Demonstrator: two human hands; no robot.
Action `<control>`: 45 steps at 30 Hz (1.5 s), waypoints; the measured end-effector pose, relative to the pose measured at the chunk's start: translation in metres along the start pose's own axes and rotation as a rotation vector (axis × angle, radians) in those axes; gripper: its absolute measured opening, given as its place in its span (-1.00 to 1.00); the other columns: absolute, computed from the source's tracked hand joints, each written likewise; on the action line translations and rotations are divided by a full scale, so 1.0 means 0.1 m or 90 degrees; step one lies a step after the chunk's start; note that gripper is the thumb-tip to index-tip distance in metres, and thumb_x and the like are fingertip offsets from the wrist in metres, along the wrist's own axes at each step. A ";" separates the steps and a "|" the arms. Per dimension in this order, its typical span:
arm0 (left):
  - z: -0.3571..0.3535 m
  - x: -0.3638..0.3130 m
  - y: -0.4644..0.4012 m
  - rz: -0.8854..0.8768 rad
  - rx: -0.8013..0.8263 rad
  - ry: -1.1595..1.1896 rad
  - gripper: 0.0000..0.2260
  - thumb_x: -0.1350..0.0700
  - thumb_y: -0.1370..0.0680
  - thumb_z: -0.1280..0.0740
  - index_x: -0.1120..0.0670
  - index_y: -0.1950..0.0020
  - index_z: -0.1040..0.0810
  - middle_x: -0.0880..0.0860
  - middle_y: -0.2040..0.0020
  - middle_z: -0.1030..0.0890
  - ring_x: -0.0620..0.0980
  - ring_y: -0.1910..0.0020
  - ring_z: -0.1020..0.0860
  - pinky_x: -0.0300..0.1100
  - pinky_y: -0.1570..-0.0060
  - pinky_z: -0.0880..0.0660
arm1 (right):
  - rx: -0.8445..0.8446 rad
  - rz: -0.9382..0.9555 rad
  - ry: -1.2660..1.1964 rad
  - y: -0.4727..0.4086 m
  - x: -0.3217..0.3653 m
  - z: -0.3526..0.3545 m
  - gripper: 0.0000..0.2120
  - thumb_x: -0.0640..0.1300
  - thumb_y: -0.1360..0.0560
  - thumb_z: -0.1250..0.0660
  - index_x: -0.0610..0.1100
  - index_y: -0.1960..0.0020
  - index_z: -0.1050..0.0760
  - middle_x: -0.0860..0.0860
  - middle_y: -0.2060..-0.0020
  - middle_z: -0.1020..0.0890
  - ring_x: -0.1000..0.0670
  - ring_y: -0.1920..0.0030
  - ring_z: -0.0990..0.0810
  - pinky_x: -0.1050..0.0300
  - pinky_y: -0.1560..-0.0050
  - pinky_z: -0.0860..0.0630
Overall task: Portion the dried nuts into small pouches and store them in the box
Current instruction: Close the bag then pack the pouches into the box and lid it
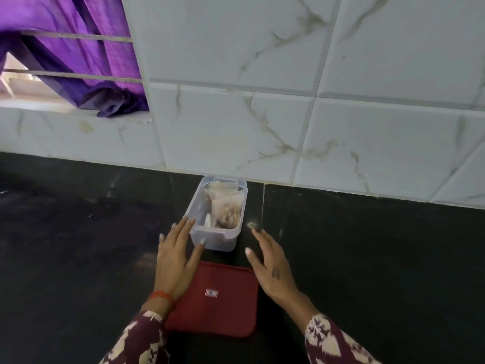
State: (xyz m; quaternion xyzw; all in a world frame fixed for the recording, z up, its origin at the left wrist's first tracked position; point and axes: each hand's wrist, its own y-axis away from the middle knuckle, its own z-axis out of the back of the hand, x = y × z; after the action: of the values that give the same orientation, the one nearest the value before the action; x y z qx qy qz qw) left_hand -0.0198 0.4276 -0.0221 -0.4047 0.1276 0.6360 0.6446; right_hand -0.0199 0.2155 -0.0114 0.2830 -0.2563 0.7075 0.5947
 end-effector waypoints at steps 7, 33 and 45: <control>0.05 0.25 0.78 0.215 0.091 -0.129 -0.14 -0.48 -0.30 0.14 -0.11 -0.54 -0.07 -0.06 -0.54 -0.16 0.01 -0.55 0.08 0.06 -0.41 0.42 | -0.006 -0.064 0.075 0.57 -0.03 -0.60 0.01 0.51 -0.24 0.49 0.02 -0.55 0.13 -0.02 -0.55 0.01 0.03 -0.53 0.19 0.17 -0.43 0.33; 0.24 -0.55 -0.64 0.080 -0.050 0.091 -0.28 -0.45 -0.38 -0.07 -0.09 -0.43 -0.34 0.03 -0.39 -0.44 0.07 -0.44 -0.29 0.07 -0.39 -0.27 | -0.237 -0.067 -0.318 -0.27 0.68 0.23 -0.54 0.02 -0.60 -0.16 0.00 -0.48 -0.23 0.00 -0.46 -0.21 0.09 -0.42 -0.22 0.22 -0.36 -0.18; -0.16 -0.10 -1.65 0.145 0.006 0.166 -0.40 -0.32 -0.47 -0.23 0.06 -0.35 -0.45 0.07 -0.25 -0.56 0.03 -0.27 -0.48 -0.09 -0.33 -0.34 | -0.237 -0.074 -0.140 -0.57 0.33 0.09 -0.60 0.03 -0.58 -0.19 -0.05 -0.38 -0.33 0.01 -0.15 -0.33 0.17 -0.01 -0.39 0.55 0.17 -0.27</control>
State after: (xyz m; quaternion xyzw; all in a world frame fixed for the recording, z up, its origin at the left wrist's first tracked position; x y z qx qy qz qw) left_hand 0.1370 0.4319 0.0334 -0.4638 0.2581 0.6466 0.5479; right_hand 0.0328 0.2414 0.0195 0.2582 -0.4288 0.5778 0.6447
